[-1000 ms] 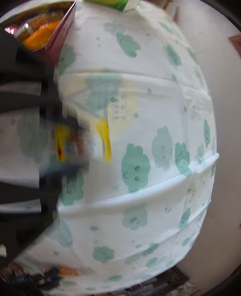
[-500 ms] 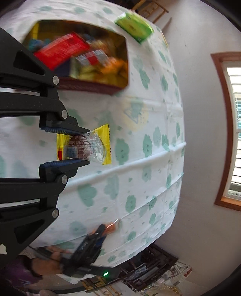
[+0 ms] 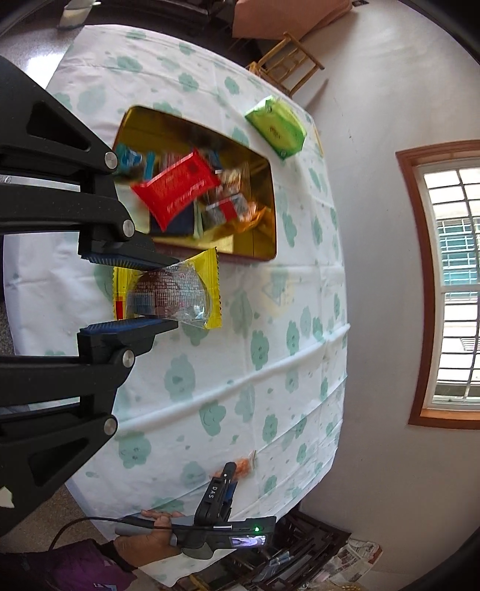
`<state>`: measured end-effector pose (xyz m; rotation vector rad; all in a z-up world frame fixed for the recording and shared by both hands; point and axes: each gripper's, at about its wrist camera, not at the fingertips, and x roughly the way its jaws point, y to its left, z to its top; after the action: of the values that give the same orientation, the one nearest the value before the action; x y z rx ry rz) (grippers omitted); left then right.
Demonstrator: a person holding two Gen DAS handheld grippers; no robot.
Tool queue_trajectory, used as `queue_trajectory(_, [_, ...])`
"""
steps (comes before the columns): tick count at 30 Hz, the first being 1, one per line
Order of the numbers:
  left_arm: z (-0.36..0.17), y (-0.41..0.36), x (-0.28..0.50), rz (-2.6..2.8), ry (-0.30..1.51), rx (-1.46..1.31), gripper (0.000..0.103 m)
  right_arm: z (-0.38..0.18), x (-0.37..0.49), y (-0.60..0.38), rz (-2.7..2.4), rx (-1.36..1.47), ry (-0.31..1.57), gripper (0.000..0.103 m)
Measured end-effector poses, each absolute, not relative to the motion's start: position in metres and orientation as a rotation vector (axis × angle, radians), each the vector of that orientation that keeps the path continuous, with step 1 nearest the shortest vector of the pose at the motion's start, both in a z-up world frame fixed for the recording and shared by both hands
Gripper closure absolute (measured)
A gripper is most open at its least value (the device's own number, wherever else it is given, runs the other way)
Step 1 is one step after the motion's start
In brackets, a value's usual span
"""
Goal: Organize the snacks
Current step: 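Lower the yellow candy into the tin and open the left gripper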
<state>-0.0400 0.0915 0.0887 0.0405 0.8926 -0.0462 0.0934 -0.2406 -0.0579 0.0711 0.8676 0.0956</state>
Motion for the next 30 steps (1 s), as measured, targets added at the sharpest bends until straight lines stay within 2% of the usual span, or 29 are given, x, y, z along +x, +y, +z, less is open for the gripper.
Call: queue_trajectory(30, [0.06, 0.18, -0.041, 0.136, 0.891, 0.007, 0.082, -0.059, 0.094, -0.229, 0.05, -0.029, 0.877, 0.066])
